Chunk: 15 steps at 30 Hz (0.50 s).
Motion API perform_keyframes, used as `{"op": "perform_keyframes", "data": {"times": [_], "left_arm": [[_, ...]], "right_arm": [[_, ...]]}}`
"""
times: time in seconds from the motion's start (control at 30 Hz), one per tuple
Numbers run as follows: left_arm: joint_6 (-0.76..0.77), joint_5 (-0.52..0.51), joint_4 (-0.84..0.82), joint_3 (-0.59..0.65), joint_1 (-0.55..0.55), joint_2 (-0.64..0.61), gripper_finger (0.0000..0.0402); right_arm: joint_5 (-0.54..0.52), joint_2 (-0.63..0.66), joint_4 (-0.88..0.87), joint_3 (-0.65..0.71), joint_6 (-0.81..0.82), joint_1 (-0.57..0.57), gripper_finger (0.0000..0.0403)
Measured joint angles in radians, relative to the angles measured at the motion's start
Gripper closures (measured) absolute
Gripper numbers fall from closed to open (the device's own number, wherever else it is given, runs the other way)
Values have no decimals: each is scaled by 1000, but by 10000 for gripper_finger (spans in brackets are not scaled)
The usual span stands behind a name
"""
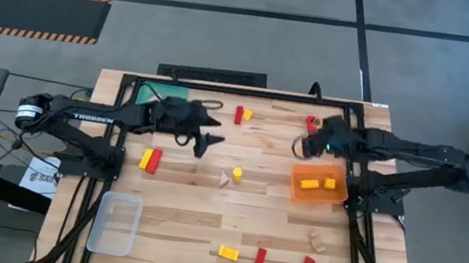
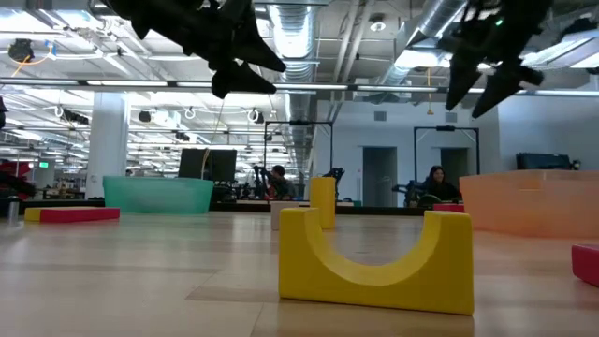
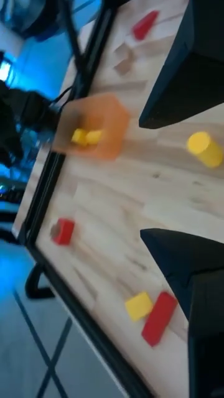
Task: Sort & place blocks by color
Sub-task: Put the red block into the transparent bin
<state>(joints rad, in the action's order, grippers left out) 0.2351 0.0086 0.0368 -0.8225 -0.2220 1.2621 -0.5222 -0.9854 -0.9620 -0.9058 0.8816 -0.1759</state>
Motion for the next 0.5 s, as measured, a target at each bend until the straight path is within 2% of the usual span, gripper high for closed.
{"op": "perform_keyframes", "data": {"times": [0.13,0.3,0.4,0.5], "left_arm": [[50,-23,0,-6,-18,0,136],[151,-44,-1,-7,-19,0,136],[218,-32,-6,-7,-8,0,136],[249,-13,-30,-7,7,0,136]], "right_arm": [[78,-26,91,0,-207,-171,92],[280,-128,204,0,-435,-381,92],[339,-209,246,0,-498,-450,92],[344,-289,264,0,-520,-478,92]]}}
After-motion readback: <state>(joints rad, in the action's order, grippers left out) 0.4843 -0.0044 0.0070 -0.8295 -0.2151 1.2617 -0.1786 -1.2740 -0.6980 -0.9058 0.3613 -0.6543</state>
